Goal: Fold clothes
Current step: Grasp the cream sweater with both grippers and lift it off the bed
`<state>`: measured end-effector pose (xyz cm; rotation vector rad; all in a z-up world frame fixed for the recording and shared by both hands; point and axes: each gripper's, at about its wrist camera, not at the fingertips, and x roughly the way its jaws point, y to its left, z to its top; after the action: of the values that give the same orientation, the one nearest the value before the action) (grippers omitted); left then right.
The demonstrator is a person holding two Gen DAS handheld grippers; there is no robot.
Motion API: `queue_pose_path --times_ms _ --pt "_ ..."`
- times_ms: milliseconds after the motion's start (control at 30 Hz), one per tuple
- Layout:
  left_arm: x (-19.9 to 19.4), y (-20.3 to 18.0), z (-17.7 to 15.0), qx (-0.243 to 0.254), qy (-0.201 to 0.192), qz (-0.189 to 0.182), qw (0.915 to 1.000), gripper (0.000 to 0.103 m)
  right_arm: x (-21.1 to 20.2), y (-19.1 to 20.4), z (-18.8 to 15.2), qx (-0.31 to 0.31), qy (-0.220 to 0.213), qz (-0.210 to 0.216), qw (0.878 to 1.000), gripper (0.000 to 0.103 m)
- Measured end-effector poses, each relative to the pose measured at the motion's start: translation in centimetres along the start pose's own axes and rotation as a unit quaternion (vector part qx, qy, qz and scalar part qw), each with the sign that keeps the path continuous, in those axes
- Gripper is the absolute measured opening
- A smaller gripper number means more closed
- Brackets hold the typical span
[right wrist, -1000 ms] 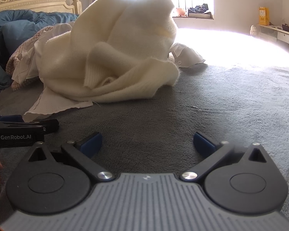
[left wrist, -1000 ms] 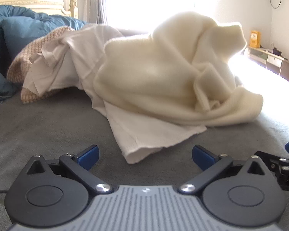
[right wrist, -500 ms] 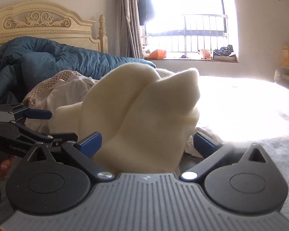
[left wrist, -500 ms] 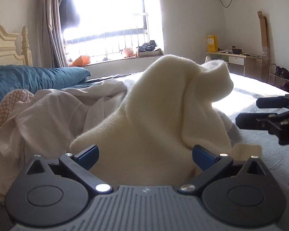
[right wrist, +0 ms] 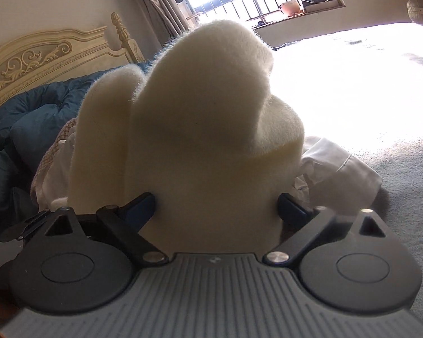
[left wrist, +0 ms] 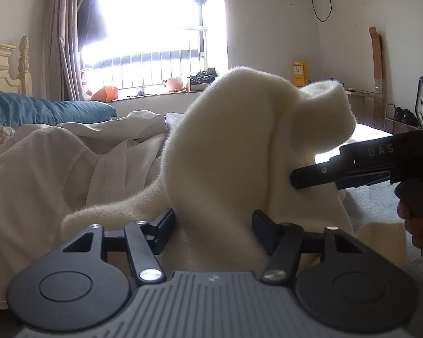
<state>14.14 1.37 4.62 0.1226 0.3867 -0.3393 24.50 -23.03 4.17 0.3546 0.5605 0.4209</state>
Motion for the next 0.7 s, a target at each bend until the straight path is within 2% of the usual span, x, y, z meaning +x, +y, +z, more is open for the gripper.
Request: queue_pose_path --times_ms 33,67,100,167,200,267,467,700 --pt "-0.3 0.1 0.0 -0.005 -0.004 -0.002 1.0000 0.040 -0.1 0.4 -0.1 -0.001 0.001 0.004 1.000 0.071" --pt "-0.6 0.1 0.0 -0.010 -0.008 -0.005 0.9999 0.027 -0.3 0.9 -0.1 -0.006 -0.001 0.003 1.000 0.058" --pt "-0.8 0.2 0.0 -0.016 -0.012 -0.007 0.9998 0.016 -0.5 1.4 -0.2 -0.020 -0.005 -0.002 1.000 0.053" --pt "-1.4 0.3 0.0 -0.026 -0.019 -0.011 0.9994 0.009 -1.1 2.4 -0.4 -0.044 -0.010 -0.014 0.999 0.035" --pt "-1.7 0.3 0.0 -0.030 -0.024 -0.014 0.9992 0.008 -1.4 2.6 -0.5 -0.046 -0.011 -0.015 0.999 0.030" --pt "-3.2 -0.1 0.1 -0.037 -0.038 -0.026 0.9983 0.007 -2.2 2.9 -0.5 -0.039 -0.018 -0.015 0.999 0.014" --pt "-9.8 -0.6 1.1 -0.067 -0.073 -0.068 0.9927 0.007 -6.5 2.9 -1.2 -0.009 -0.048 0.017 0.999 0.011" --pt "-18.5 -0.9 0.4 -0.116 -0.097 -0.118 0.9814 0.007 -16.1 4.3 -4.2 0.033 -0.093 0.091 0.991 0.010"
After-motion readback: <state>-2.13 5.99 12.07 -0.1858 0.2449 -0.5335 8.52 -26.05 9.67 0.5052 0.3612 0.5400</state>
